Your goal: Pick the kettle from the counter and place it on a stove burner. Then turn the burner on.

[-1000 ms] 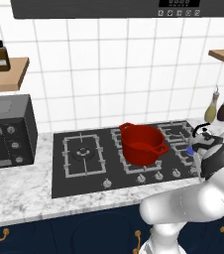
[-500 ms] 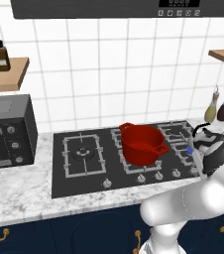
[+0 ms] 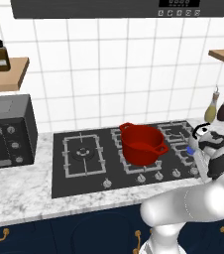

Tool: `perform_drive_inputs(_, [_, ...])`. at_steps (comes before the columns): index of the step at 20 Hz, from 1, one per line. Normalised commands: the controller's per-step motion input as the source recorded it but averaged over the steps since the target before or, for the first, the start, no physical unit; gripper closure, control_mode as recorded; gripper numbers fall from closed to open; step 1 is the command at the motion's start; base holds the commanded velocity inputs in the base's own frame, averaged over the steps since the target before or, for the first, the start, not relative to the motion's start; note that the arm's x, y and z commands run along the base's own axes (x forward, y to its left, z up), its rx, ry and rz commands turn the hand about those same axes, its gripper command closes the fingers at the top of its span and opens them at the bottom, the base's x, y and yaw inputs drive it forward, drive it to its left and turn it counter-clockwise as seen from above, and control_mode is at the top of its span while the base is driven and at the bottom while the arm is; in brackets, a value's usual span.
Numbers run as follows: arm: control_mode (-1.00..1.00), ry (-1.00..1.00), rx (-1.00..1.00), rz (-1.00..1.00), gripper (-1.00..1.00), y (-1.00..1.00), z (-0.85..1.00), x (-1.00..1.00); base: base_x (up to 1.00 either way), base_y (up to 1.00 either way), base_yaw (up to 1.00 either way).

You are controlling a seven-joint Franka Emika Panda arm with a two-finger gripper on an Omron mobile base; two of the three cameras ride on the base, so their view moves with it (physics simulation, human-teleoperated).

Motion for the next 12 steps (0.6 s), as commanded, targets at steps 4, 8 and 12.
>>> perform_drive_inputs(4, [-1.00, -0.25, 0.04, 0.00, -1.00, -0.02, 0.65, 0.06, 0.00, 0.00, 0.00])
perform_drive_inputs(8, [-1.00, -0.02, 0.00, 0.00, -1.00, 0.00, 0.04, 0.00, 0.00, 0.00, 0.00])
perform_drive_inputs(12, [-1.00, -0.14, 0.01, 0.00, -1.00, 0.00, 0.21, 0.22, 0.00, 0.00, 0.00])
